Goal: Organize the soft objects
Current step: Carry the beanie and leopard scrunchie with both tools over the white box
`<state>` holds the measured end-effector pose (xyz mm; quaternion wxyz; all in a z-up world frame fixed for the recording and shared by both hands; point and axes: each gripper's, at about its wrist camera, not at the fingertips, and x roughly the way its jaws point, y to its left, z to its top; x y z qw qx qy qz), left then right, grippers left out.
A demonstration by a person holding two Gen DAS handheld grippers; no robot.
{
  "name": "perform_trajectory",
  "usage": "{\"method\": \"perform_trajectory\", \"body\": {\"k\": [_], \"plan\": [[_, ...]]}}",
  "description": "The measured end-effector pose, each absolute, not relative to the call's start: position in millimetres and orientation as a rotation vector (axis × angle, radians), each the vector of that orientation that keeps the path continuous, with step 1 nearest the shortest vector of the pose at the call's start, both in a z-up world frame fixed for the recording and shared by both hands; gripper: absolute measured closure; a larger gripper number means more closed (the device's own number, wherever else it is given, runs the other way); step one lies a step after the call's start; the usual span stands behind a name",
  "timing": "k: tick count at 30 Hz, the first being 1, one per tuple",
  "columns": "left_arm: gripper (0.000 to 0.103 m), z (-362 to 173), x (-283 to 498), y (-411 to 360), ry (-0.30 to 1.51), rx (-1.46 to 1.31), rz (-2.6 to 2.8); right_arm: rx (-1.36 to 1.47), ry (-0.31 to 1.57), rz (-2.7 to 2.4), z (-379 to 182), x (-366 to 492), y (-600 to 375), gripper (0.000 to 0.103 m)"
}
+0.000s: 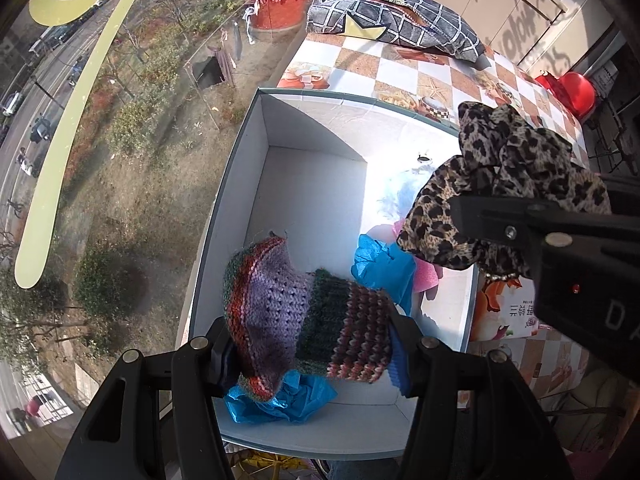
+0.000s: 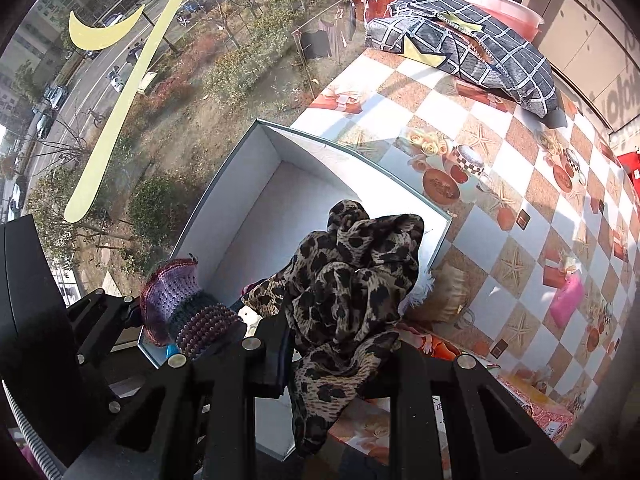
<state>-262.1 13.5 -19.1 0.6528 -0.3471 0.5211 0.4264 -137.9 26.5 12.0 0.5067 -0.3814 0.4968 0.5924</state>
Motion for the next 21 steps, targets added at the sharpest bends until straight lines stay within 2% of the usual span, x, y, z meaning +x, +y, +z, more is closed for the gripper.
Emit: {"method": "perform_trajectory", "body": {"k": [21], "plan": [[0.041,-25.2,-264.7,4.7,1.186,-0.816,0.971,-0.948,1.189,1.433,11.2,-143.0,22.3,0.078]]}}
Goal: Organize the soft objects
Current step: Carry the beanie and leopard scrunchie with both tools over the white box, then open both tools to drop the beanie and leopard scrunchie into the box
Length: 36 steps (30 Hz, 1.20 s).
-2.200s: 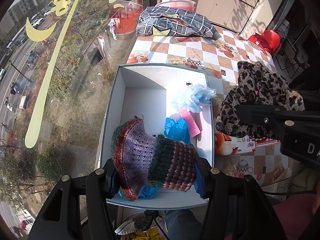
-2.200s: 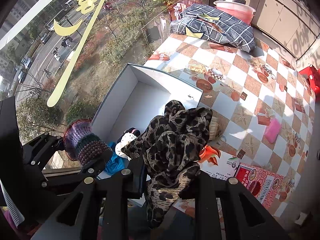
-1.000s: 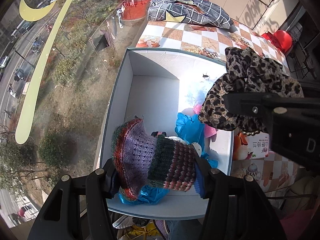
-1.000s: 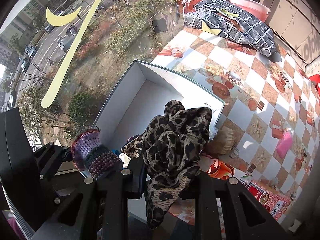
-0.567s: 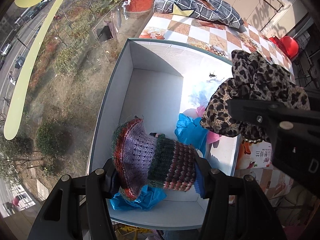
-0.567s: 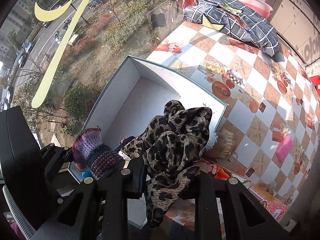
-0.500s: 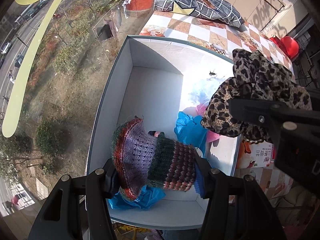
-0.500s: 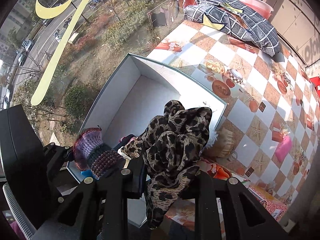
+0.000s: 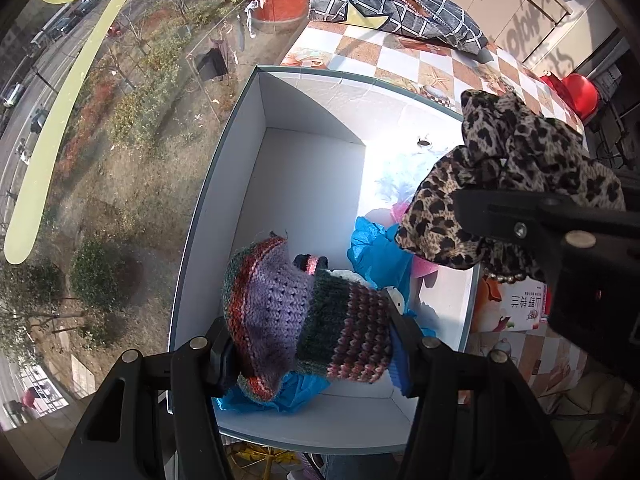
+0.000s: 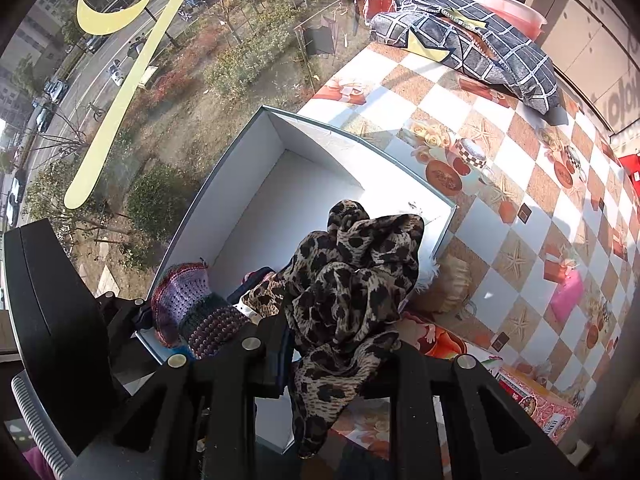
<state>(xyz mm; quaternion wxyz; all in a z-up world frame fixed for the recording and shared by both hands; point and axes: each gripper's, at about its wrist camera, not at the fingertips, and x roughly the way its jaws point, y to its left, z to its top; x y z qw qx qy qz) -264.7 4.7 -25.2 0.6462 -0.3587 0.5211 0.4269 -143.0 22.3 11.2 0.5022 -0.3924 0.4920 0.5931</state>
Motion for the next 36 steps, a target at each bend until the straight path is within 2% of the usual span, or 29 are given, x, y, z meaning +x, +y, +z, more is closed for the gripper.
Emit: {"method": "perform_trajectory", "body": {"k": [8,11,13,15,17,20,21,22,26,36], "plan": [[0.041,-22.7,-267.0,3.1,1.160,-0.822,0.974,-0.967,1.168,1.438,12.5,-145.7,21.3,0.078],[0.035,-17.1,-267.2,-0.8,1.130,-0.801,0.967,-0.972,1.173,1.452,12.8,-147.1,21.2,0.077],[0.023,-11.7,-267.0,-4.4,1.128,-0.763,0.986,-0.979,1.194,1.454,11.9,-147.8,19.9,0.061],[0.022,-7.6,-270.0,-6.2,1.138,-0.738,1.015,-0.981,1.184,1.433,13.1,-145.5,17.1,0.032],[0.022,-6.5,-272.4,-6.9,1.186,-0.704,1.076,-0.970,1.180,1.436,16.3,-142.5,13.5,0.025],[0.022,-1.8,-278.0,-10.9,1.231,-0.695,1.140,-0.970,1.200,1.440,20.5,-140.6,11.5,0.022],[0.022,1.1,-280.5,-12.7,1.222,-0.710,1.136,-0.967,1.198,1.441,22.7,-140.6,11.1,0.007],[0.022,4.6,-284.3,-13.8,1.195,-0.742,1.121,-0.963,1.194,1.436,24.9,-140.2,10.6,0.000],[0.022,16.2,-290.1,-17.3,1.143,-0.816,1.069,-0.913,1.221,1.449,34.2,-135.2,5.9,0.000],[0.022,30.5,-292.7,-27.6,1.171,-0.716,1.118,-0.864,1.265,1.416,37.5,-134.5,-25.1,0.000]]}}
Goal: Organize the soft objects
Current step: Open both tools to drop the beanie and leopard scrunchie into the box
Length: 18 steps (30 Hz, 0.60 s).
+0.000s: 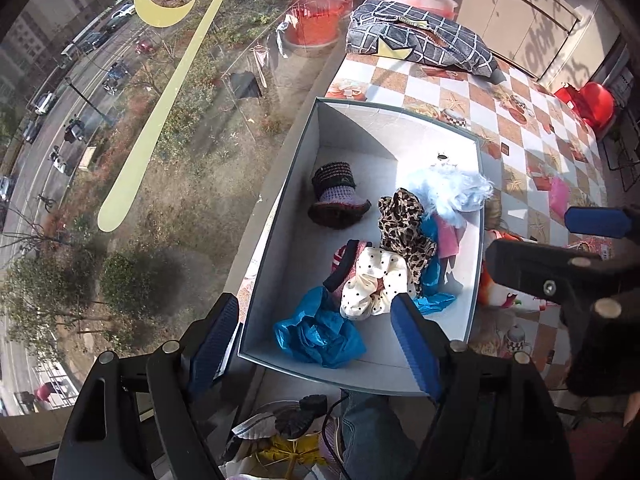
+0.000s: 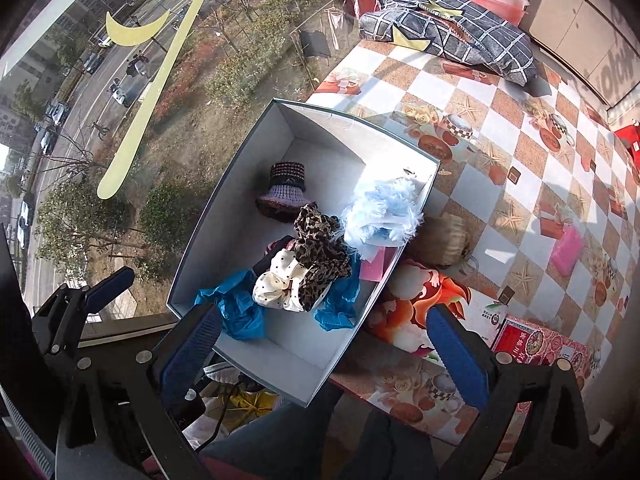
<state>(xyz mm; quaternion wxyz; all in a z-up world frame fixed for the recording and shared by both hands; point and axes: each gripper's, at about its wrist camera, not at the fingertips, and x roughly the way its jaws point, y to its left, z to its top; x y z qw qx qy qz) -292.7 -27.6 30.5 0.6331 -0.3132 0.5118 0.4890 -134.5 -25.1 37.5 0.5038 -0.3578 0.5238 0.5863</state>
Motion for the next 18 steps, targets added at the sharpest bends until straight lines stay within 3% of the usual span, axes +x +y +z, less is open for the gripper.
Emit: {"method": "perform_trajectory", "body": {"k": [18], "plan": [[0.022,27.9,-297.6,-30.6,1.185,-0.733,1.095,-0.867,1.299,1.361,29.4,-135.7,-29.7,0.000]]}}
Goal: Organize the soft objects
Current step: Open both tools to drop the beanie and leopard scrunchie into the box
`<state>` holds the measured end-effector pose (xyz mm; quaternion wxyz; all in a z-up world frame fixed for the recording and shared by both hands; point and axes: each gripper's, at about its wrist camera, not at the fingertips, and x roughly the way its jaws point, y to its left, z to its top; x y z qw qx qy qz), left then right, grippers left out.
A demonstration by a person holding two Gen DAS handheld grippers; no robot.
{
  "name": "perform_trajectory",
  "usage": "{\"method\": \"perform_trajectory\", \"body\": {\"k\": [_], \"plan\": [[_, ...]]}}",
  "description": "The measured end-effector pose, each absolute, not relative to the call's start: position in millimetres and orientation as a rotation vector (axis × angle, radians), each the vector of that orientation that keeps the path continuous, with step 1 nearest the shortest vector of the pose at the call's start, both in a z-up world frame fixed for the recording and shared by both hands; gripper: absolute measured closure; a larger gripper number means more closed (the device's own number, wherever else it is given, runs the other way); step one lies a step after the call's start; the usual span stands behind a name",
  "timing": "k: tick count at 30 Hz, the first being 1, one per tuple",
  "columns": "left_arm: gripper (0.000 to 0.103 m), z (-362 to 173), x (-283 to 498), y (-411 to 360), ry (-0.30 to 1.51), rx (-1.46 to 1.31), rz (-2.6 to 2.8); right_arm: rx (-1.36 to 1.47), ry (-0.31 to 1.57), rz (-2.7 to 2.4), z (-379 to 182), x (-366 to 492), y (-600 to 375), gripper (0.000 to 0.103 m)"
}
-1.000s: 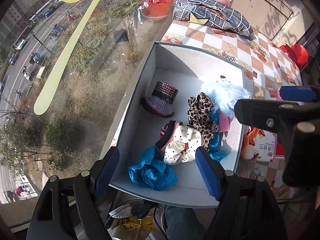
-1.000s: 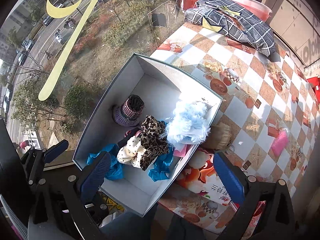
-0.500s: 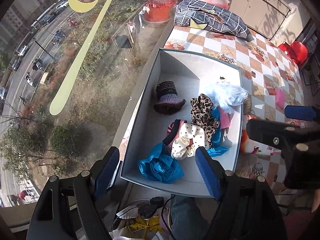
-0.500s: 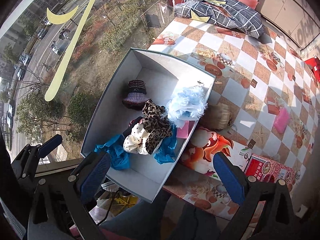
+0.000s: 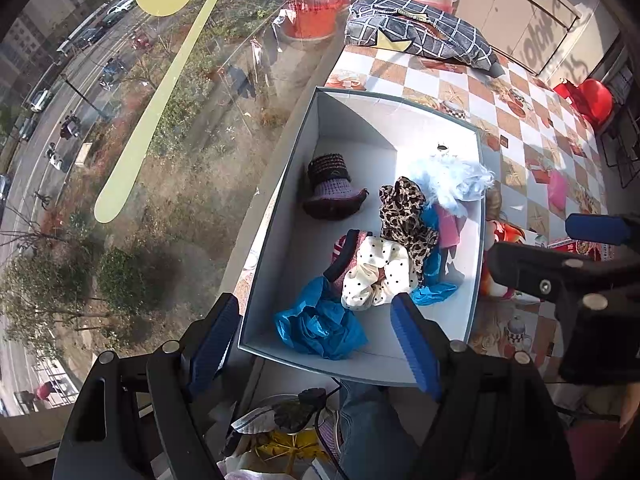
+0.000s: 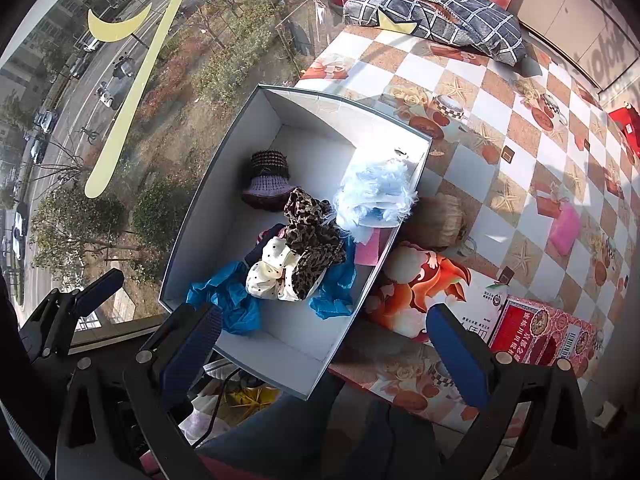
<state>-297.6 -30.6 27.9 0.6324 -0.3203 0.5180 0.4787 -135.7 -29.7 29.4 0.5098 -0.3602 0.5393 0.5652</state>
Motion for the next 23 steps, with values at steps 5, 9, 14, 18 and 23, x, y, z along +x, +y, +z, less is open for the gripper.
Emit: {"method": "perform_trajectory", "body": {"k": [5,9,14,18,23], "plan": [[0.022,28.8,-299.5,-31.6,1.183,-0.732,1.097,-0.878,1.297,1.366,29.1,-139.5,-29.4,0.000],[0.022,28.8,-300.0,-31.2,1.184,-0.734,1.097,-0.880,1.299,1.367,29.0,-140.5,-29.5,0.000],[0.022,28.0,-300.6,-31.2,1.185,-0.741,1.093,-0.879,1.300,1.367,28.7,-140.1,-30.0,0.000],[0.021,27.3,-301.1,-30.8,1.185,-0.748,1.098,-0.879,1.302,1.365,28.3,-139.2,-30.7,0.000],[0.021,35.6,-309.8,-28.5,1.074,-0.796,1.073,-0.872,1.305,1.360,28.3,-137.3,-31.8,0.000]]}}
